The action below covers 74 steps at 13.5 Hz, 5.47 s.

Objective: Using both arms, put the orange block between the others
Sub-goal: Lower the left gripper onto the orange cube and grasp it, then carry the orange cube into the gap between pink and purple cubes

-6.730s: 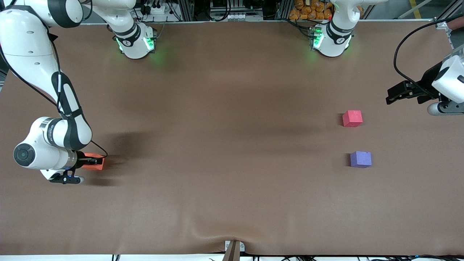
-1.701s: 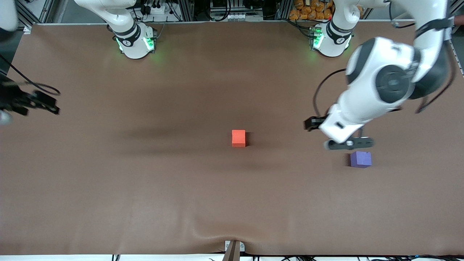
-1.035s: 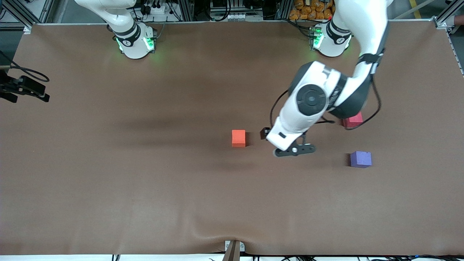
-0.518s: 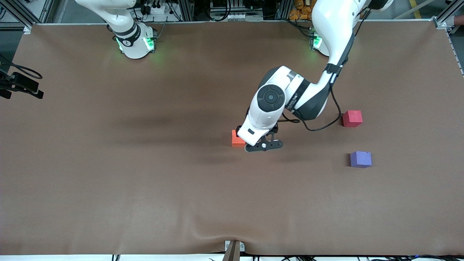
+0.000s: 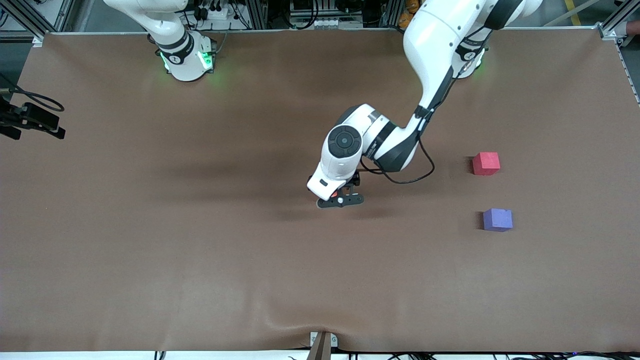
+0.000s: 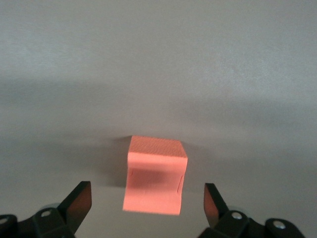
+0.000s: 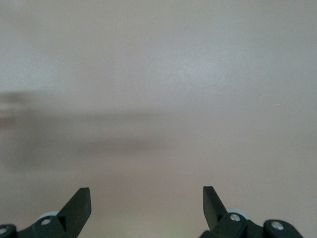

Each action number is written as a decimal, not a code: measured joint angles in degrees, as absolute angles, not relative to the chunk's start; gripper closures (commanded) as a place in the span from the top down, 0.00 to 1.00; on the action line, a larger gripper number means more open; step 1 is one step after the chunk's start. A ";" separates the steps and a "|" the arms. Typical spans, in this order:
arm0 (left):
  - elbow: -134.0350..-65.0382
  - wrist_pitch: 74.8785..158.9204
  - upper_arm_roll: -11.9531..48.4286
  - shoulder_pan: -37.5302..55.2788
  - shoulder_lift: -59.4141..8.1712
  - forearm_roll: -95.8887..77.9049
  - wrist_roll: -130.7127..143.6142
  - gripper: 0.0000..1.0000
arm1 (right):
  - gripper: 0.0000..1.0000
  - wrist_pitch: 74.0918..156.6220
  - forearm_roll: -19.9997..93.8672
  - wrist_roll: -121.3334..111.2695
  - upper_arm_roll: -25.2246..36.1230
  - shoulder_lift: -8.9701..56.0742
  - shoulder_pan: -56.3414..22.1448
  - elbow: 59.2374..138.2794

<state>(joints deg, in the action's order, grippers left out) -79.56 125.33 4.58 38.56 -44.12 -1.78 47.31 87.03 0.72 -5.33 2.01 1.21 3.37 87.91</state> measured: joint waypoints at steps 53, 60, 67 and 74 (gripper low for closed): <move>-104.71 119.56 2.73 1.55 -17.37 1.27 19.79 0.26 | 1.00 87.83 1.04 -5.39 2.08 2.04 2.62 87.36; -120.92 127.80 3.05 -4.79 -10.77 1.29 2.49 0.28 | 1.00 87.77 1.04 -5.38 2.56 2.06 3.40 87.44; -122.45 130.26 3.86 -8.81 -11.31 1.29 -4.68 0.27 | 1.00 87.71 1.22 -5.37 2.42 2.08 3.40 87.49; -122.65 136.41 5.11 -8.74 -15.93 1.29 -4.68 0.27 | 1.00 87.46 1.17 -5.37 2.46 2.12 3.40 87.55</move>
